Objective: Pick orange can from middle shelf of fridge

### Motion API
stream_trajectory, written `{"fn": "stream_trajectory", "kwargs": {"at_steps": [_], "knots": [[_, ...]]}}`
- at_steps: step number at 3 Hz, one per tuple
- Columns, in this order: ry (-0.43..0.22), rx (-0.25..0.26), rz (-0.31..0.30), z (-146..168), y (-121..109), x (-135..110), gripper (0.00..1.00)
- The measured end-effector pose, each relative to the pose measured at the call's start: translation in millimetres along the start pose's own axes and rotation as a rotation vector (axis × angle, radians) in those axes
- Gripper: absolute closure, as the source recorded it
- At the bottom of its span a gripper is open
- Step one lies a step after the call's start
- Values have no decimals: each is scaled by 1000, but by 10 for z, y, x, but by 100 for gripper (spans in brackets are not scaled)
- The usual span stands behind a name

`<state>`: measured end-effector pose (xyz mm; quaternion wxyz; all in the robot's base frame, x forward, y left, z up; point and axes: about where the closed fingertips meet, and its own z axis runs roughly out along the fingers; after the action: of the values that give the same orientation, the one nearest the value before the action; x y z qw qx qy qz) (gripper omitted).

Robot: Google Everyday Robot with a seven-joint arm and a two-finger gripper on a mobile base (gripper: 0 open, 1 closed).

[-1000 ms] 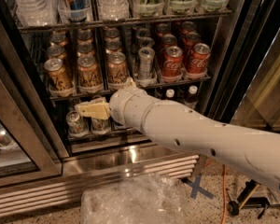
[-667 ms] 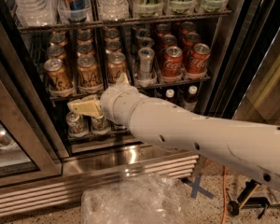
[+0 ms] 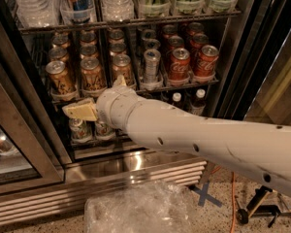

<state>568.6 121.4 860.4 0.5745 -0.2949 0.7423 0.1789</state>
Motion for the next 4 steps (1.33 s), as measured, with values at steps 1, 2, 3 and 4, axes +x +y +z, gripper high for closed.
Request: {"fn": "stream_trajectory", "kwargs": {"at_steps": [1, 2, 3, 4], "knots": [[-23, -27, 41, 45, 39, -87, 0], [-70, -96, 125, 114, 27, -189, 0], [-113, -160, 185, 101, 54, -207, 0], [-157, -224, 234, 68, 91, -219, 0]]}}
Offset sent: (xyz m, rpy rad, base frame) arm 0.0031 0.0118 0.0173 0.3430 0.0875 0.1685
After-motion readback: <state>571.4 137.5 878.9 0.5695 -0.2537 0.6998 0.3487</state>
